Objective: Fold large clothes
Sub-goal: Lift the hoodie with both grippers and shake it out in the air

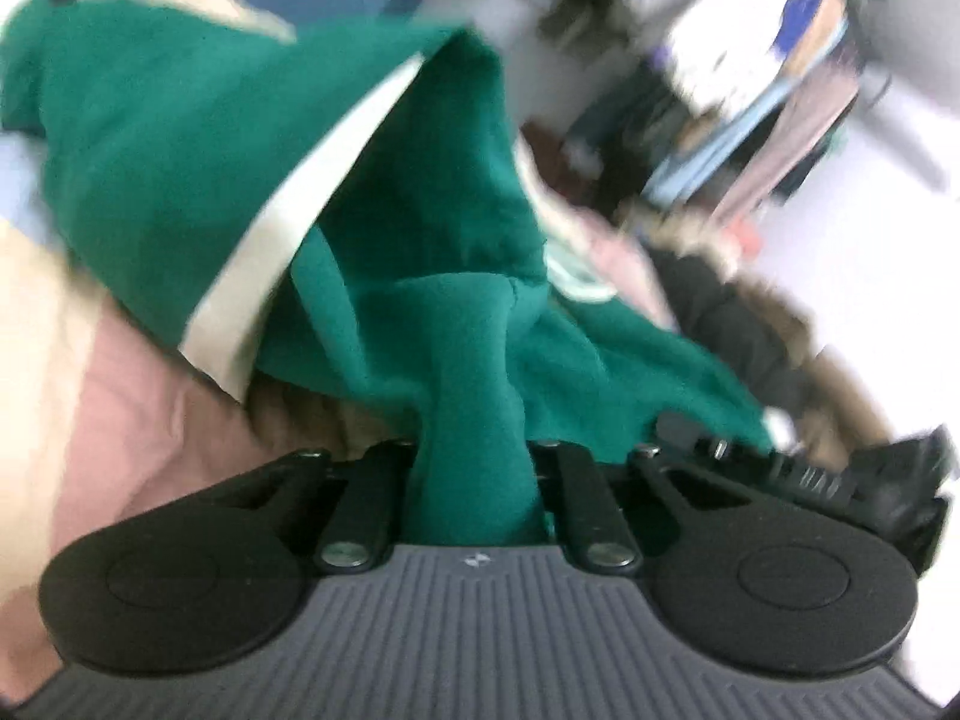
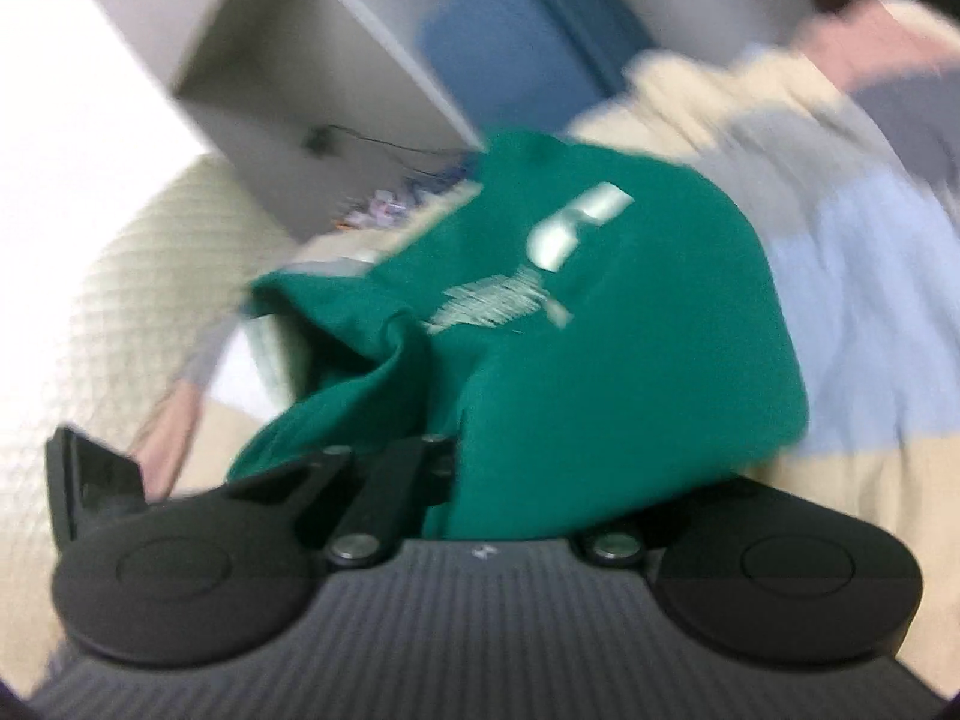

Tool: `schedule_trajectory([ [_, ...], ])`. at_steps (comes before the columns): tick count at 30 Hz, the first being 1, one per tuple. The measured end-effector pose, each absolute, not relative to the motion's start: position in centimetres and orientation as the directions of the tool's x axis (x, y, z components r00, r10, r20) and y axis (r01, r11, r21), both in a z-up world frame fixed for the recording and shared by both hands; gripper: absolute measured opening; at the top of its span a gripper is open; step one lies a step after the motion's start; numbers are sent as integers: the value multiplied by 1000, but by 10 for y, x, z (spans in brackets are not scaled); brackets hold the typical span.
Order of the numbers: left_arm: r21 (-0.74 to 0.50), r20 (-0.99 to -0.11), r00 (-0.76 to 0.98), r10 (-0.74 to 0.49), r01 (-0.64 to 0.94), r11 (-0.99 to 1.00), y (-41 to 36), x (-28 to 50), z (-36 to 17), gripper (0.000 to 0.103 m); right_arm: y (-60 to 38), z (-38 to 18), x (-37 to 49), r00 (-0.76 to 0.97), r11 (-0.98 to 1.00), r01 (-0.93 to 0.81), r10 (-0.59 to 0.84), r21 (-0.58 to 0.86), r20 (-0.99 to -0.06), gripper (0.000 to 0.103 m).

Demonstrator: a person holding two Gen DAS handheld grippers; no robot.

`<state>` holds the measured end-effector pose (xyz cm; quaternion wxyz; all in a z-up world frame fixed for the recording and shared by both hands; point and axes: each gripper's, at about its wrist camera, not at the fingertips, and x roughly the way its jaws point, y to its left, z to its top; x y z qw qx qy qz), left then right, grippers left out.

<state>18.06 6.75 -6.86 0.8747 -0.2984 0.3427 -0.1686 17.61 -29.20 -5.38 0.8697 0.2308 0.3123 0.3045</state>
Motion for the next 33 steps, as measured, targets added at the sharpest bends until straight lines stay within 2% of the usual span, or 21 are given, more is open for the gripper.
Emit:
schedule_trajectory([
  [3,-712,-356,763,-540,153,685,100,152,-33,13,-304,-25,163,603,641,-460,733,615,-314,10],
  [5,-717,-282,787,-548,207,666,109,134,-9,13,-307,-2,156,605,610,-499,754,615,-256,10],
  [12,-730,-120,854,-505,269,629,133,83,74,13,-286,119,135,613,574,-619,780,536,-126,10],
  [17,-674,-5,875,-485,355,648,151,31,170,13,-273,219,108,604,569,-710,795,415,-55,10],
  [22,-574,58,882,-468,413,707,159,-11,275,13,-272,313,70,575,542,-787,817,294,34,10],
  [28,-449,87,886,-455,443,776,155,-43,387,13,-271,408,52,601,578,-796,791,182,114,10],
  [30,-418,83,892,-444,436,797,152,-41,410,13,-268,428,60,619,597,-784,774,170,136,10],
  [33,-410,39,903,-427,404,818,152,-15,418,13,-261,440,87,654,634,-755,748,169,112,10],
])
